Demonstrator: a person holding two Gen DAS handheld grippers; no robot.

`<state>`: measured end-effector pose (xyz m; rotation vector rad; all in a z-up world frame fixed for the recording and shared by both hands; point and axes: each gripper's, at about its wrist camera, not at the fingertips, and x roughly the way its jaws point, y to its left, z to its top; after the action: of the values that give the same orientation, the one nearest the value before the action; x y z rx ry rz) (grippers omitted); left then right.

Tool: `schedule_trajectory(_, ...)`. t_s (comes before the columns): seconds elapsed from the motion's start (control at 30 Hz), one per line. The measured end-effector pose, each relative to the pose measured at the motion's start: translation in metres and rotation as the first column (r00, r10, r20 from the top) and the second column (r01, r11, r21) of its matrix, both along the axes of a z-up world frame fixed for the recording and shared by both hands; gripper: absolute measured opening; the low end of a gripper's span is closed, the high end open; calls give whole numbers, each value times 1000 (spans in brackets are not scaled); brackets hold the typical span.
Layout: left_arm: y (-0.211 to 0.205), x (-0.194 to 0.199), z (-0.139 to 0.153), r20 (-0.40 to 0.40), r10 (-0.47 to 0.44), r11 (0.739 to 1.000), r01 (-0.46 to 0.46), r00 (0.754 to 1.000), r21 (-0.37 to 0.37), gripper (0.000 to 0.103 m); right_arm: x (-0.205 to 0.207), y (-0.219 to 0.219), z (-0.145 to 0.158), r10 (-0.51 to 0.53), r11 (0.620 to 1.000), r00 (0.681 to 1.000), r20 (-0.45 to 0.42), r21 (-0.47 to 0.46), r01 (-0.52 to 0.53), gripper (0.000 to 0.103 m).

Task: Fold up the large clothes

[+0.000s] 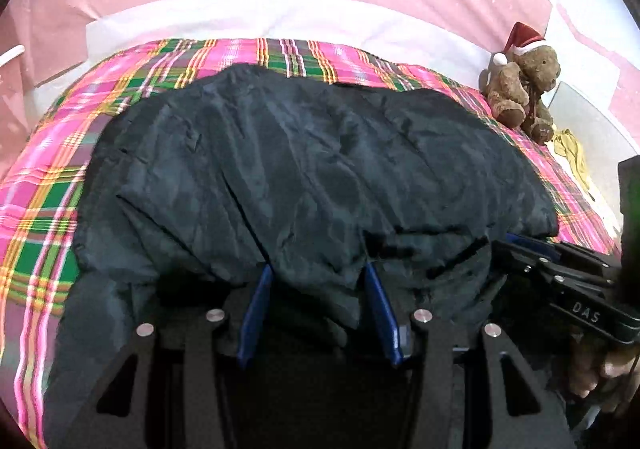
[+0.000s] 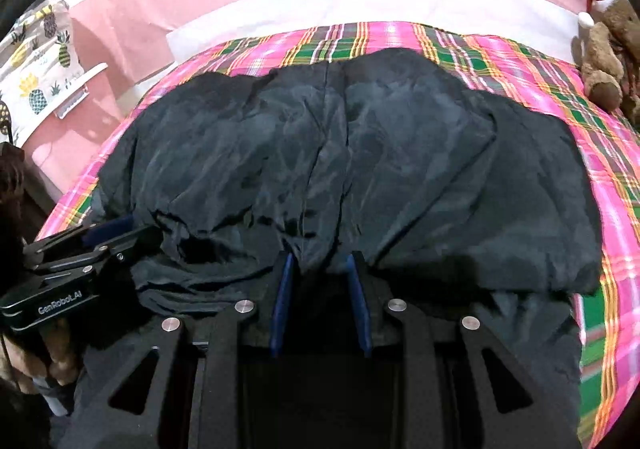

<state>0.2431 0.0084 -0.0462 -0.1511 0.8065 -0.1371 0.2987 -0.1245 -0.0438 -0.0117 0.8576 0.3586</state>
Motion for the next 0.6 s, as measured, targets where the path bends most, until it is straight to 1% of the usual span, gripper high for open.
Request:
schedule_trajectory(0.13, -3, -31, 16, 30, -7, 1000, 7, 1000, 18, 51, -28, -10, 16, -5, 1000, 1000, 25, 8, 5, 29)
schedule_trajectory(0.2, -3, -51, 24, 41, -3, 1000, 2, 999, 21, 51, -49, -16, 24, -12, 1000, 999, 41, 14, 12, 30)
schedule_trajectory(0.27, -2, -70, 29, 49, 7, 1000, -8, 999, 19, 51, -70, -22, 31, -16, 1000, 998, 58, 23, 14, 35)
schedule_trajectory(0.3, -1, -81, 31, 51, 16, 1000, -17, 999, 21, 51, -78, -25, 33, -17, 1000, 998, 63, 25, 16, 36)
schedule_trajectory(0.47, 3, -128, 35, 53, 53, 998, -54, 997, 18, 51, -130, -38, 40, -36, 999, 996, 81, 38, 33, 41)
schedule_trajectory(0.6, 4, -163, 36, 48, 68, 997, -69, 996, 15, 51, -165, -46, 43, -52, 998, 994, 92, 42, 48, 42)
